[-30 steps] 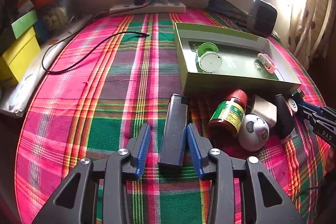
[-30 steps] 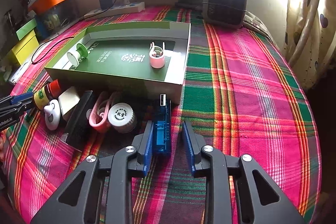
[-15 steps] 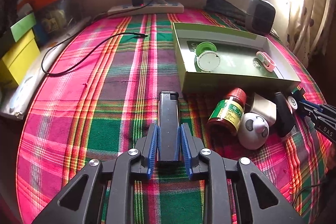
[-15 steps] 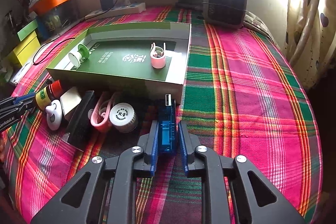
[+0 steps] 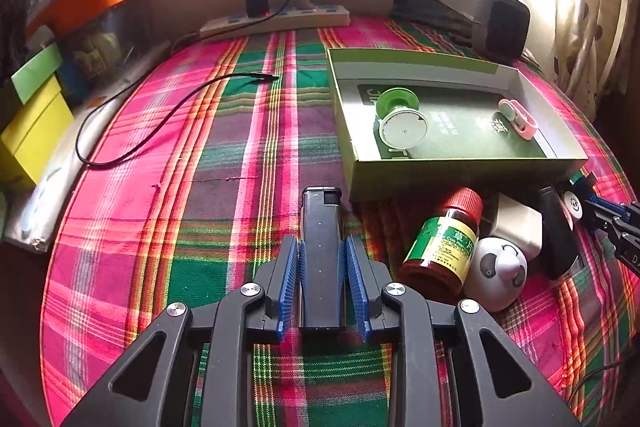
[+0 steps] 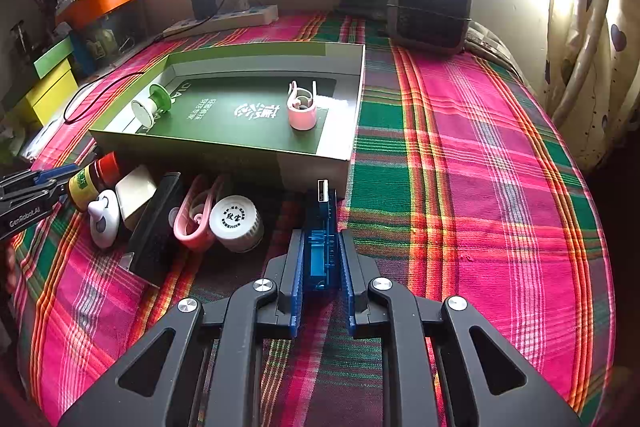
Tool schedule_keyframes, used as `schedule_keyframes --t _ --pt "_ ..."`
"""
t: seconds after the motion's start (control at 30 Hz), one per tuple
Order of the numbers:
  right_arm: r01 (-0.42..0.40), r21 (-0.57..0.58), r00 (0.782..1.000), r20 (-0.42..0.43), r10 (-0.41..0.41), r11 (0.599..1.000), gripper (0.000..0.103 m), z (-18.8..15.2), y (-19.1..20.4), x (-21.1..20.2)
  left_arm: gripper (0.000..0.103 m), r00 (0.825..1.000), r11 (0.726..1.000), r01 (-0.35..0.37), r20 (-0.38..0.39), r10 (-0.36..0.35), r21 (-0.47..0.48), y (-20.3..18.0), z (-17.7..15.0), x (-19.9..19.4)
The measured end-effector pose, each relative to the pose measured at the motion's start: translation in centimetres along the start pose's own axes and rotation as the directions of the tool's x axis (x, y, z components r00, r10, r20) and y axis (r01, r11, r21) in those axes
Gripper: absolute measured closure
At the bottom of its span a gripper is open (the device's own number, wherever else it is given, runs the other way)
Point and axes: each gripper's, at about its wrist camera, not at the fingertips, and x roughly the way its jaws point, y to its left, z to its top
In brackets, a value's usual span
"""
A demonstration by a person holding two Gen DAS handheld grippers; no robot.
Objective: Organize rigid objects
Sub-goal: 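Lift and carry both lighters over the tray, left and right grippers together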
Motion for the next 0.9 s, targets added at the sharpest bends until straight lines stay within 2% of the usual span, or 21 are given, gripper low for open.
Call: schedule_keyframes --t 0.47,0.9 --pt "0.002 0.0 1.0 0.003 -0.002 1.0 0.086 0.0 0.1 0.0 0.081 1.0 1.0 0.0 0.003 0.0 -0.004 0.1 -0.2 0.0" --pt "-0.006 -0.001 0.999 0.032 0.006 1.0 0.086 0.4 0.0 -1.5 0.081 0.999 1.0 0.021 0.045 -0.02 -0.022 0.6 0.2 -2.3"
